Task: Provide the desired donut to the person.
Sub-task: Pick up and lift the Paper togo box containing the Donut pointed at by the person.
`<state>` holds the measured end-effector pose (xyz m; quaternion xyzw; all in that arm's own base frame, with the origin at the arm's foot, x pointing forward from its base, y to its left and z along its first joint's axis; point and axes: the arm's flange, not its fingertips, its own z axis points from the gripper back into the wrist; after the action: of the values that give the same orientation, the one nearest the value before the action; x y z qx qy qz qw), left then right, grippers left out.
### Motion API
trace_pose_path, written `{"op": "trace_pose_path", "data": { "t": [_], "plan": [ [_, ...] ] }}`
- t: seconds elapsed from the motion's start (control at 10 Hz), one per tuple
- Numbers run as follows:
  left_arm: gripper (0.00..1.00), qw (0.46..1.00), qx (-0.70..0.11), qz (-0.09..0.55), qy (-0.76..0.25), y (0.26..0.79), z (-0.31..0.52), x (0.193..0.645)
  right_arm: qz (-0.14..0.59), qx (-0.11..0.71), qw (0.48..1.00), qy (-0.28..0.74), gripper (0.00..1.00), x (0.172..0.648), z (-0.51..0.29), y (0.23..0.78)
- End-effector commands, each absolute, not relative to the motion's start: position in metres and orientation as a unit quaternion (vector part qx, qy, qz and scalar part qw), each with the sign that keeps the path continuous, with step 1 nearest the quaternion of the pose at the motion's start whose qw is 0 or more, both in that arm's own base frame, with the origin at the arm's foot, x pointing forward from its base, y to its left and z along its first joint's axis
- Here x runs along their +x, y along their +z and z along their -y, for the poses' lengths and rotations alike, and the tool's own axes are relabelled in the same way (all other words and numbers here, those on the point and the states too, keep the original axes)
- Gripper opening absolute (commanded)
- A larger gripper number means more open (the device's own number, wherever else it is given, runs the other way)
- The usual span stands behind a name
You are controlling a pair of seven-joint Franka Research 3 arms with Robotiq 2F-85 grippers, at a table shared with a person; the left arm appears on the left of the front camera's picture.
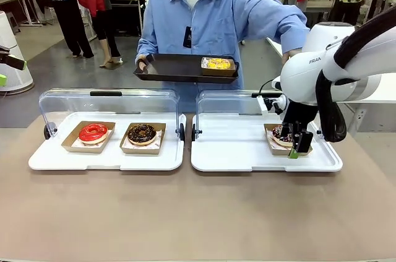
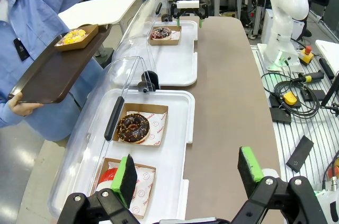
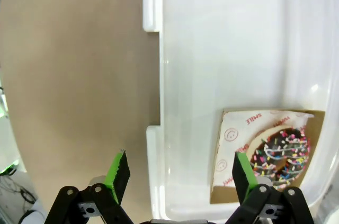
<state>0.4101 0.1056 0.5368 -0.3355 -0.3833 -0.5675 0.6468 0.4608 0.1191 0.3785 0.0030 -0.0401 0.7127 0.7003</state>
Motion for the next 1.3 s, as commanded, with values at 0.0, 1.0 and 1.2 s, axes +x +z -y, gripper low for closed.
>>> {"op": "trace_pose_path", "data": {
  "t": [0.0,1.0,1.2],
  "plan": [
    [1.0,0.645,-0.337,0.385,-0.568,0.538,-0.107,0.409,0.071,0.015,0.696,0.714,1.0,0.477,-0.123,0.363],
    [1.0,0.645,-0.337,0.385,-0.568,0.538,-0.107,0.409,0.083,0.011,0.708,0.702,1.0,0.498,-0.12,0.338],
    [1.0,0.645,-0.337,0.385,-0.568,0.538,-0.107,0.409,0.086,0.01,0.708,0.701,1.0,0.5,-0.117,0.335]
  ]
}}
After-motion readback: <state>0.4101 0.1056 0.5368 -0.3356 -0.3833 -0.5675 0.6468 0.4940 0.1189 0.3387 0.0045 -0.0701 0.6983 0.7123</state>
